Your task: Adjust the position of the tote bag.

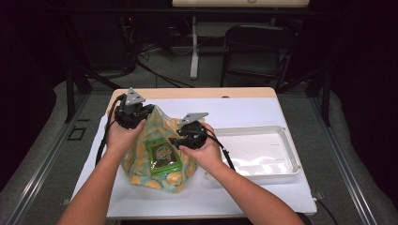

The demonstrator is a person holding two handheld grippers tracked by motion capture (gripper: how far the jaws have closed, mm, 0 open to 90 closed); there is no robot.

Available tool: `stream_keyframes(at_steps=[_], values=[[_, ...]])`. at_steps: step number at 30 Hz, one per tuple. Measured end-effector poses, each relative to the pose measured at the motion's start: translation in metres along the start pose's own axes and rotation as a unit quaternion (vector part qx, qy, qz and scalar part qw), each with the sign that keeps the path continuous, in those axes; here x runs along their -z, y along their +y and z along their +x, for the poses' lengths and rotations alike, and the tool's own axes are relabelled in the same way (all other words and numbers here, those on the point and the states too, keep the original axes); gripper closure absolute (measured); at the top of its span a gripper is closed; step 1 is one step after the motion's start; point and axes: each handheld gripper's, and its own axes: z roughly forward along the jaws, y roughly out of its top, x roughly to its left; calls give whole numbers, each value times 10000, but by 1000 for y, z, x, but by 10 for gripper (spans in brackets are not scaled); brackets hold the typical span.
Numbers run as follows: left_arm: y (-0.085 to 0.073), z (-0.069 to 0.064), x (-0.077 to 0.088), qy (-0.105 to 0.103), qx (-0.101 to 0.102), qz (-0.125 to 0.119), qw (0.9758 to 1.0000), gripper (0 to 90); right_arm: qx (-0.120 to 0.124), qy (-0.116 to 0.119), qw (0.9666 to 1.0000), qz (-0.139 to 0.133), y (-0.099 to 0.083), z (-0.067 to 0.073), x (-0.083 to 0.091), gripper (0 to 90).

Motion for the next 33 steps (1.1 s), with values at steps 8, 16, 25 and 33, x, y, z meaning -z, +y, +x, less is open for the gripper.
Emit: stream_keyframes(at_steps=[8,16,25,33], values=[[0,1,-8,-9,97,-88,9999,900,-37,-139,9997,198,-4,-7,-19,555],[0,3,-14,9,105,-66,9999,900,-194,-264,9986,412,-7,-16,-31,698],[-4,3,-19,166,-33,36,9998,900,-333,-666,9965,390,-8,-26,-32,861],[-9,4,-25,249,-66,186,9995,900,-515,-1042,9928,279,-9,-36,-31,895]])
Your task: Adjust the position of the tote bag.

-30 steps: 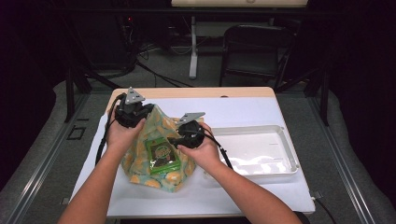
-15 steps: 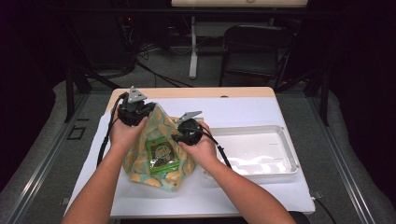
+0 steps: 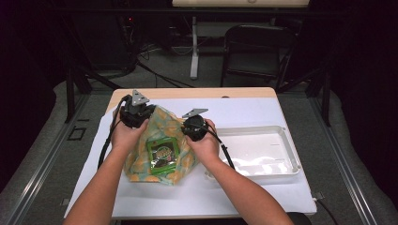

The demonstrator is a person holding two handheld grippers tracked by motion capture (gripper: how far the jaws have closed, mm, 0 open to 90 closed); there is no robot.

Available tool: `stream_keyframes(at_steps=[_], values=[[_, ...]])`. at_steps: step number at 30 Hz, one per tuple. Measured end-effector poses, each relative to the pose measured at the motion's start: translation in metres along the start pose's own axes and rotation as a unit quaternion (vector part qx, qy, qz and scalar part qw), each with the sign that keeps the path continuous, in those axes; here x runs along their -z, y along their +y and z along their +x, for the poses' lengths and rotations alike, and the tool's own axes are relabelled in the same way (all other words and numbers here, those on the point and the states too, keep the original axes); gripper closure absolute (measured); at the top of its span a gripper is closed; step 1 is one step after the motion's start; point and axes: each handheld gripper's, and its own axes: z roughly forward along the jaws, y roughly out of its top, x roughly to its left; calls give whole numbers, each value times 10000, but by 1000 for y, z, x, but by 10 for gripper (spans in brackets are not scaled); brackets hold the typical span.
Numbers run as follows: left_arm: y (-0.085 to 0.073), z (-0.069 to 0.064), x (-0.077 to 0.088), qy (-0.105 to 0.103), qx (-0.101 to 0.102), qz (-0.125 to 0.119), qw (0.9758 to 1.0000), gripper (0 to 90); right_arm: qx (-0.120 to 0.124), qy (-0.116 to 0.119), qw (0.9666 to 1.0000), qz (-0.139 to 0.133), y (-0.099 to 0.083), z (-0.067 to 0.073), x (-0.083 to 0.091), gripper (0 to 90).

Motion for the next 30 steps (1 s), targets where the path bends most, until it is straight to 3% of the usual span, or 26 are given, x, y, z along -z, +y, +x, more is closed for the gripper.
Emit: stream_keyframes(at_steps=[10,19,30], values=[[-8,1,-15,-24,69,216,9997,900,-96,-241,9996,116,-2,-10,-8,896],[-11,-1,-28,-49,72,388,9992,898,-379,-293,9987,191,-6,-21,-15,895],[-18,1,-42,-63,188,619,9979,898,-394,-318,9982,318,-8,-25,-21,894]])
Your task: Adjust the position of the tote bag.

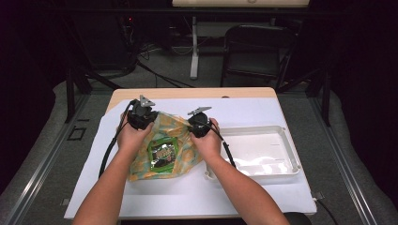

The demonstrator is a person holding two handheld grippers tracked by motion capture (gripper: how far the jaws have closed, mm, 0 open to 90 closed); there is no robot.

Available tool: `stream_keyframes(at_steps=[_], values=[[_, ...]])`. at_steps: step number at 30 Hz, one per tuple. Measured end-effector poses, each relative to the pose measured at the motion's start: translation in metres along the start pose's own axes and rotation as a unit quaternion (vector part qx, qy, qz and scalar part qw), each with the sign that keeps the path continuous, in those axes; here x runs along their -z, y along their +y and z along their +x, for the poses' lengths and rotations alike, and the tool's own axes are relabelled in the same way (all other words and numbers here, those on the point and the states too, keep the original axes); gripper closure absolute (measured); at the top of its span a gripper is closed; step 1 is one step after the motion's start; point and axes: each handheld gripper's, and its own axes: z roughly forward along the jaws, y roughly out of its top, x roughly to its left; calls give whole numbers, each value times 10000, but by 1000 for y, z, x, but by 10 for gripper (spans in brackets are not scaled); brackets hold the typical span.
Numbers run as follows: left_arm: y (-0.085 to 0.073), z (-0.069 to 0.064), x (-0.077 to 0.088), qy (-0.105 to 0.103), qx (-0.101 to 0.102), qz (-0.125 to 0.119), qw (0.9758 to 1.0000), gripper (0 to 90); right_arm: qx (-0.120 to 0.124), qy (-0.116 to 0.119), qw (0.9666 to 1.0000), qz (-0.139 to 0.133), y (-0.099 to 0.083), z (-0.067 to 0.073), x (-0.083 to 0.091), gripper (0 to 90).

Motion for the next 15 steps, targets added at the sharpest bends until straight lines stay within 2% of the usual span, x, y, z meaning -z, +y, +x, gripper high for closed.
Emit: stream_keyframes(at_steps=[5,11,15], values=[[-2,0,-8,-5,87,67,9999,896,-74,35,10000,36,-1,-2,-3,893],[-3,1,-14,6,88,146,9999,896,-41,32,9999,107,-2,-2,-5,892],[-7,2,-22,-7,170,235,9996,896,-33,66,9998,157,-3,-2,-7,889]])
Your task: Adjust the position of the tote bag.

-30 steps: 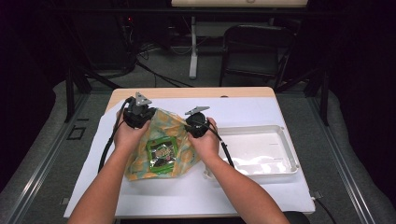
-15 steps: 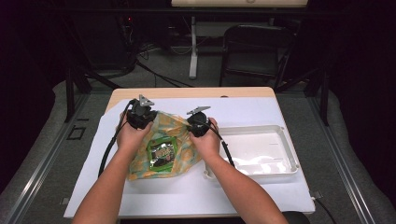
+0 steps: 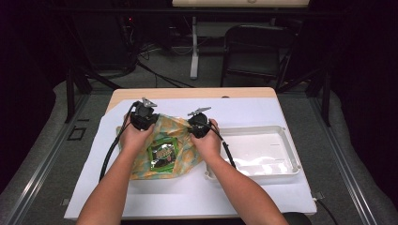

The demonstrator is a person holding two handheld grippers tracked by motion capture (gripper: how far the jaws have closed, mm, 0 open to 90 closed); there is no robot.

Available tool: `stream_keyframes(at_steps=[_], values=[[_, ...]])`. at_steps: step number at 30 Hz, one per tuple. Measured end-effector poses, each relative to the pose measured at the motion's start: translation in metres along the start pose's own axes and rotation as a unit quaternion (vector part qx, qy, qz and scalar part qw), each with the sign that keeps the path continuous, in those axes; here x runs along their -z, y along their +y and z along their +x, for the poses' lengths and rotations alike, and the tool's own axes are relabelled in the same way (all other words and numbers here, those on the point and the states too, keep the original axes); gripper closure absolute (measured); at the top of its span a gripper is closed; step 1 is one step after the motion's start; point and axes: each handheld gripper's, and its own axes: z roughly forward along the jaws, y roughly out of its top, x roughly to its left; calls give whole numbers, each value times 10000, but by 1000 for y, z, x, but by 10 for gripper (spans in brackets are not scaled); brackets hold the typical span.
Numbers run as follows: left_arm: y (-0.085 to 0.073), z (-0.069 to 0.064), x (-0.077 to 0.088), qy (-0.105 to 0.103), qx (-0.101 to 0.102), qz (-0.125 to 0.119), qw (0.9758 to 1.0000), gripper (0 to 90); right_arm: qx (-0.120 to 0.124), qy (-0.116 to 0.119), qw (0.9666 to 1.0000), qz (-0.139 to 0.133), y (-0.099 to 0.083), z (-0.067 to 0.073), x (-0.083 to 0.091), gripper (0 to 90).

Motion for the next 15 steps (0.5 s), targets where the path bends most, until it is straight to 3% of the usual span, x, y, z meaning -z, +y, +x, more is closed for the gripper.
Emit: stream_keyframes(at_steps=[4,15], values=[[-8,3,-9,-49,158,122,9998,895,-9,3,10000,18,0,1,-2,885],[-13,5,-16,-73,181,293,9994,882,-11,4,10000,71,-1,1,-6,881]])
